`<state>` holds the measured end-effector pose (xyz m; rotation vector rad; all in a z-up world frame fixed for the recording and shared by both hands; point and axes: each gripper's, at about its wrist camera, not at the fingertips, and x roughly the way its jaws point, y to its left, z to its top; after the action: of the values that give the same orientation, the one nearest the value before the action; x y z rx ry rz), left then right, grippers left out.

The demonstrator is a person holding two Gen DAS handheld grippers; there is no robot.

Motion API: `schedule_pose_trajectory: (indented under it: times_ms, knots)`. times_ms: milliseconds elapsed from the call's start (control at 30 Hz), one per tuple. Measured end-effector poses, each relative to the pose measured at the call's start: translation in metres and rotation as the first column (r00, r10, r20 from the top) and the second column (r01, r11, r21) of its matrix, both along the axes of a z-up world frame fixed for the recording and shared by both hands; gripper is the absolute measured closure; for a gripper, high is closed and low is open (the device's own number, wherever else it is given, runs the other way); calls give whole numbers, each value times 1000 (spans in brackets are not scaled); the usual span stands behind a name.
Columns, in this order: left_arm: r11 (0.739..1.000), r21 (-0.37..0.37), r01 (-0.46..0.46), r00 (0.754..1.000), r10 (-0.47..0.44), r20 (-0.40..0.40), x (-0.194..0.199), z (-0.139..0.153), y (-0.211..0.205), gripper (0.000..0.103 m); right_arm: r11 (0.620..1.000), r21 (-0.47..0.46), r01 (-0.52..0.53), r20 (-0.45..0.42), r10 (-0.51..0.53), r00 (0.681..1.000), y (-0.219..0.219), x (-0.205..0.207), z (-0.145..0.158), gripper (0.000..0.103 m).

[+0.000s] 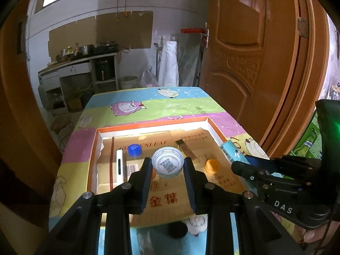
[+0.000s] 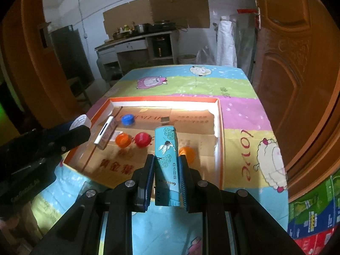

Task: Organize rigid objects
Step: 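Carry the white cup cap and teal bottle over the tray with both tools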

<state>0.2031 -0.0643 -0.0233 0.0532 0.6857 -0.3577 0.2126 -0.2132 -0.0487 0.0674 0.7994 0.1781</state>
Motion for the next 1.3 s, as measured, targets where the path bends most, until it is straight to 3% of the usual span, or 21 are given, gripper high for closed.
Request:
schedule_pose_trajectory:
  times_ms: [500,1000,1300]
  knots:
    - [999,26,28,997,-26,-72,71,-6,-17,73,999,-42,-1,-31,0,1000,-17,62,-8,80]
    - [999,42,11,980,-3,-199,129,-44,-29,73,998,-42,-54,-116,49,992,-15,121,-38,80]
    - [999,46,4,970,7,-243,143,-61,-30,73,998,-27,-59,-154,54,987,-19,140,-50,80]
